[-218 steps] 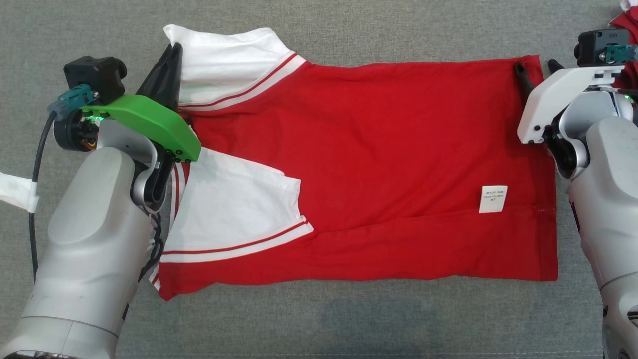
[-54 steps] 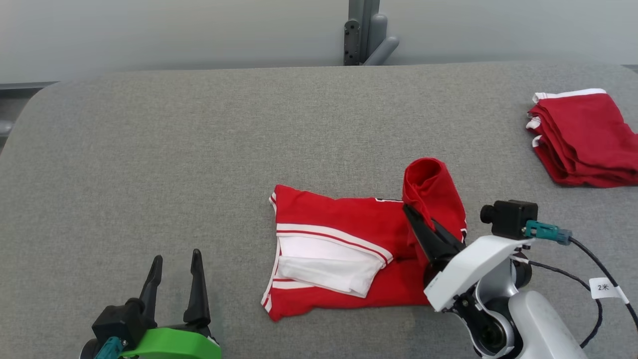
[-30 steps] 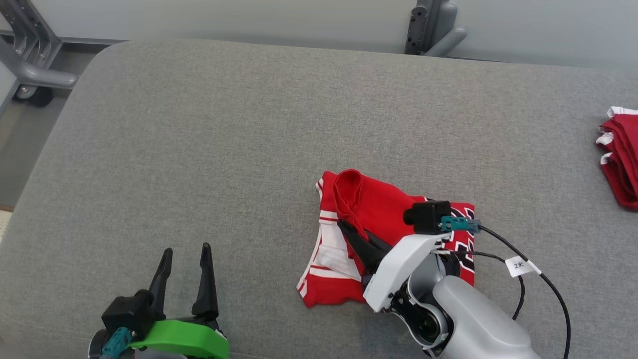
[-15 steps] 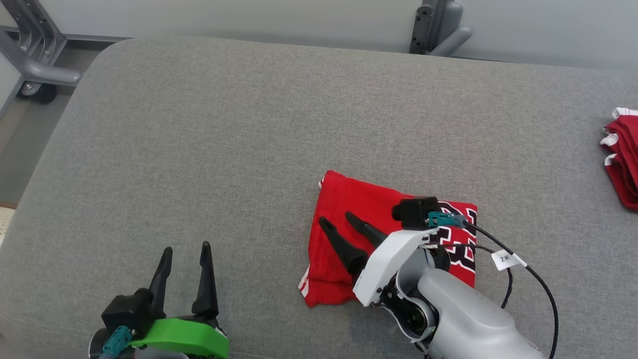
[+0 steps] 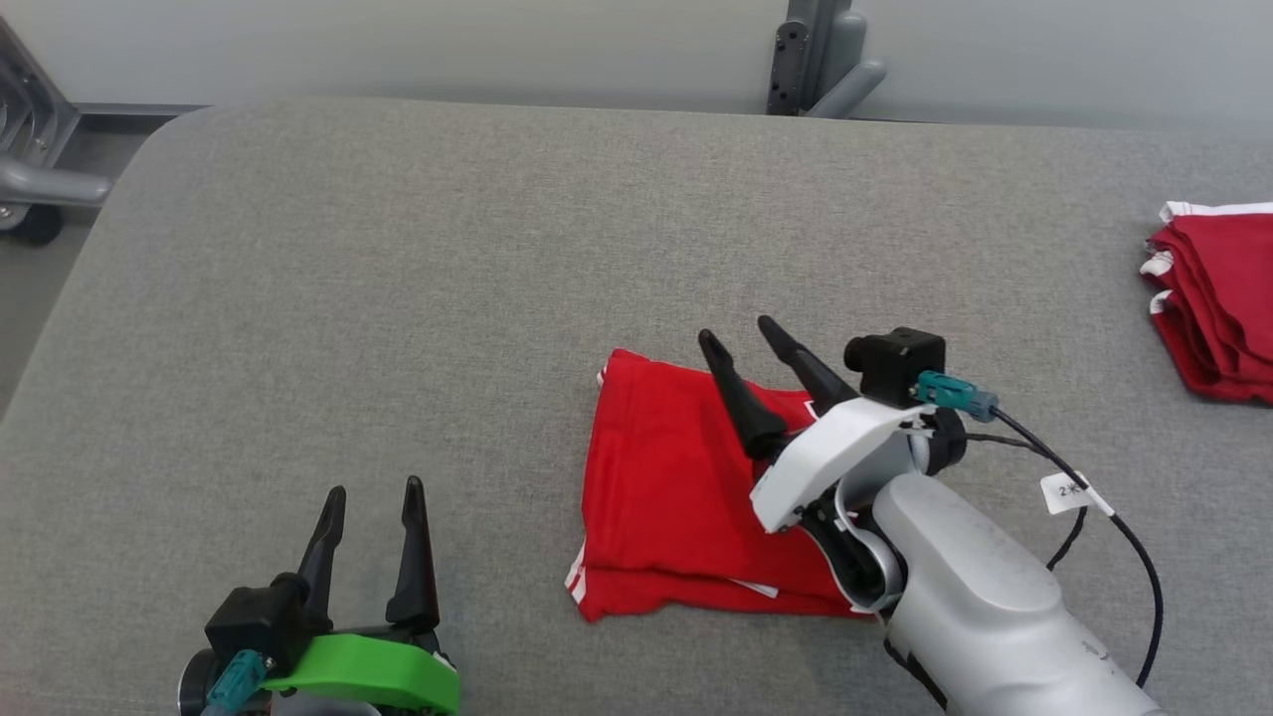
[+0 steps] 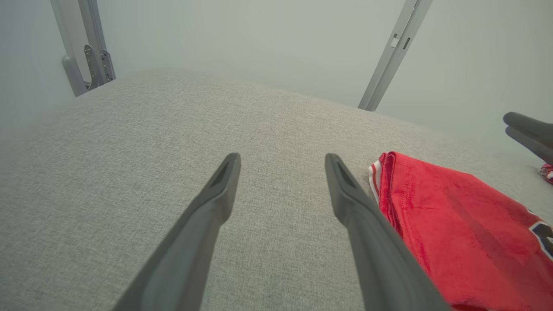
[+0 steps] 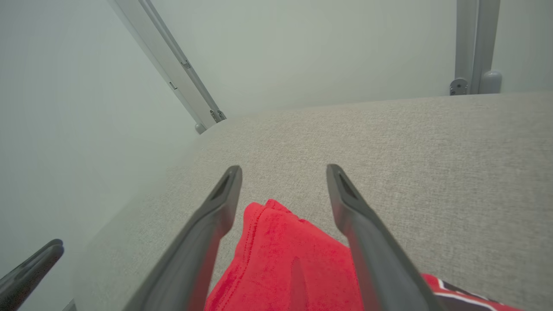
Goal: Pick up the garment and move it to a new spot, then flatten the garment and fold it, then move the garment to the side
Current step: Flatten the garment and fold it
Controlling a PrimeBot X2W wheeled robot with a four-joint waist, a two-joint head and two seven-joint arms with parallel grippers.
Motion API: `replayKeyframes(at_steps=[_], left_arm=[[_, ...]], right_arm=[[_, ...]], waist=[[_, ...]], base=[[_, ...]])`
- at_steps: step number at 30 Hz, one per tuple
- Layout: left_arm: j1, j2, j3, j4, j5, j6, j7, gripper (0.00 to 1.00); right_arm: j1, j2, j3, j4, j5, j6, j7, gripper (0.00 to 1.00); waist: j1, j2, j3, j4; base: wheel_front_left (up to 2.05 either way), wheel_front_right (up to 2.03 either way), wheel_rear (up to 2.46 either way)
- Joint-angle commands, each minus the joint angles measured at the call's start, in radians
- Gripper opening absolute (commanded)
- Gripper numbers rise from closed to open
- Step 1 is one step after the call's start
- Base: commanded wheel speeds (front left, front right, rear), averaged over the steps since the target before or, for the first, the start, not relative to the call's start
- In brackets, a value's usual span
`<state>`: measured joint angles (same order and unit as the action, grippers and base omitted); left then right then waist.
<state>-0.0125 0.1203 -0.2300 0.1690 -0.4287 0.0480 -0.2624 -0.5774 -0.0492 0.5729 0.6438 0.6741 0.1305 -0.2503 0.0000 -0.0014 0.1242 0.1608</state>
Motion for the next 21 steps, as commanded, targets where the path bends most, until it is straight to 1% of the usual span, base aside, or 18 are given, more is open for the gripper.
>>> replayKeyframes(at_steps=[1, 2, 3, 6, 9, 12, 16, 21], left_arm=[[-0.004, 0.008, -0.003, -0.003, 0.009, -0.003, -0.003, 1.0], [-0.01, 0.01, -0.006, -0.004, 0.014, -0.003, -0.003, 1.0], [-0.01, 0.01, -0.006, -0.004, 0.014, -0.003, -0.003, 1.0], [-0.032, 0.015, -0.019, -0.004, 0.03, -0.004, -0.001, 1.0], [-0.049, 0.019, -0.026, 0.0, 0.037, -0.006, 0.0, 1.0], [-0.065, 0.025, -0.032, -0.002, 0.051, 0.002, 0.0, 1.0], [-0.071, 0.025, -0.036, -0.001, 0.06, 0.007, -0.001, 1.0], [-0.061, 0.021, -0.032, 0.001, 0.065, 0.018, -0.002, 1.0]], right_arm=[[0.023, -0.004, -0.041, -0.003, -0.048, 0.0, -0.01, 1.0], [0.033, -0.006, -0.075, -0.009, -0.085, 0.0, -0.012, 1.0], [0.033, -0.006, -0.075, -0.009, -0.085, 0.0, -0.012, 1.0], [0.066, -0.008, -0.187, -0.047, -0.195, 0.0, -0.015, 1.0], [0.127, -0.006, -0.308, -0.135, -0.308, 0.0, -0.014, 1.0], [0.194, -0.004, -0.4, -0.224, -0.391, 0.0, -0.015, 1.0], [0.274, -0.002, -0.466, -0.324, -0.446, 0.0, -0.015, 1.0], [0.355, -0.002, -0.496, -0.426, -0.477, 0.0, -0.015, 1.0]], waist=[[0.0, 0.0014, -0.006, -0.022], [0.0, 0.0014, -0.007, -0.03], [0.0, 0.0014, -0.007, -0.03], [0.0, 0.0014, -0.013, -0.053], [0.0, 0.0014, -0.02, -0.075], [0.0, 0.0014, -0.026, -0.096], [0.0, 0.0014, -0.033, -0.123], [0.0, 0.0014, -0.037, -0.148]], base=[[0.0, 0.0, 0.0], [0.0, 0.0, 0.0], [0.0, 0.0, 0.0], [0.0, 0.0, 0.0], [0.0, 0.0, 0.0], [0.0, 0.0, 0.0], [0.0, 0.0, 0.0], [0.0, 0.0, 0.0]])
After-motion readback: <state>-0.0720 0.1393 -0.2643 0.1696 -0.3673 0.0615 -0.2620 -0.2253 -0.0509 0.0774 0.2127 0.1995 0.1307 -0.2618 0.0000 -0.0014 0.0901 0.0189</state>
